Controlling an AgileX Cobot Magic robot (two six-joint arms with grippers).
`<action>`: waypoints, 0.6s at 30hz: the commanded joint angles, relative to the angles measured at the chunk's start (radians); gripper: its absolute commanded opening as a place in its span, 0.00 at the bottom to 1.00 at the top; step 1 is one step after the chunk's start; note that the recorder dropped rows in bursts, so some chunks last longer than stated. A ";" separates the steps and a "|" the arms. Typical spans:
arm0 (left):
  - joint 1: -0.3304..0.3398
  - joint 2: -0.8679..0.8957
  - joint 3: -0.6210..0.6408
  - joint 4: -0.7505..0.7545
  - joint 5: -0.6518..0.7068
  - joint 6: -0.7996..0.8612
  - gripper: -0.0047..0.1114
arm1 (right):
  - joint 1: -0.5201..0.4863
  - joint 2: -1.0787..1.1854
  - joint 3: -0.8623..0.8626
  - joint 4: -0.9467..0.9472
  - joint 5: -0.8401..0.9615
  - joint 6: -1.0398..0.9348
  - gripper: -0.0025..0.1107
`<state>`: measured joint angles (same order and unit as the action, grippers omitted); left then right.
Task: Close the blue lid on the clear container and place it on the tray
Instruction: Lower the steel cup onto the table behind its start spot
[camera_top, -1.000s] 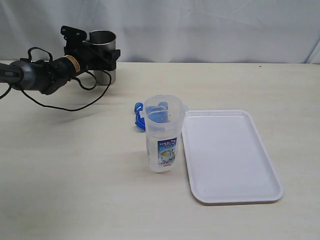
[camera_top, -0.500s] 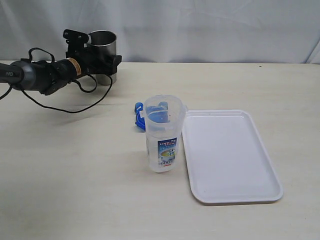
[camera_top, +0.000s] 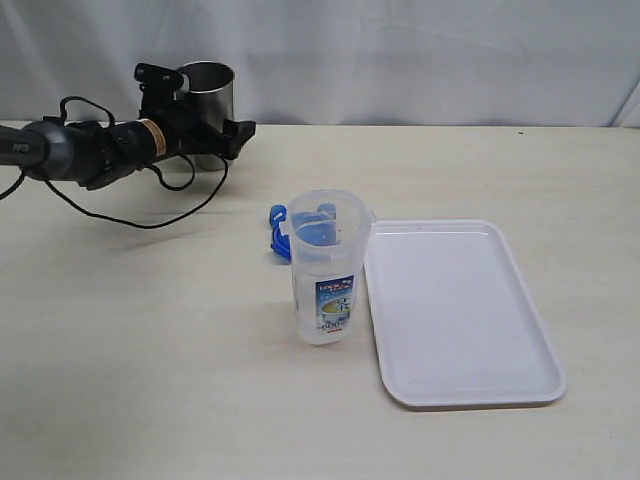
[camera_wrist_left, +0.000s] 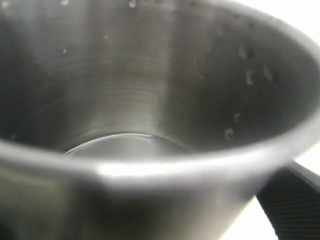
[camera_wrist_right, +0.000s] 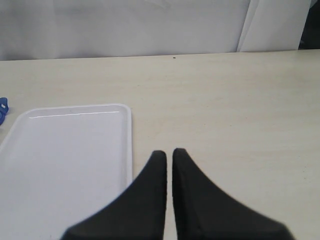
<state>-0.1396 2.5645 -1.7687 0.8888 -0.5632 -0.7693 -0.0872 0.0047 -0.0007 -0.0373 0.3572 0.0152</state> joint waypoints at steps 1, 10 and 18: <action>0.004 -0.024 0.000 0.030 0.013 -0.076 0.90 | -0.003 -0.005 0.001 -0.001 -0.013 0.000 0.06; 0.004 -0.036 0.000 0.176 0.061 -0.215 0.90 | -0.003 -0.005 0.001 -0.001 -0.013 0.000 0.06; 0.004 -0.085 0.000 0.320 0.099 -0.364 0.90 | -0.003 -0.005 0.001 -0.001 -0.013 0.000 0.06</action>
<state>-0.1374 2.5114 -1.7687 1.1549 -0.4644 -1.0722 -0.0872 0.0047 -0.0007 -0.0373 0.3572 0.0152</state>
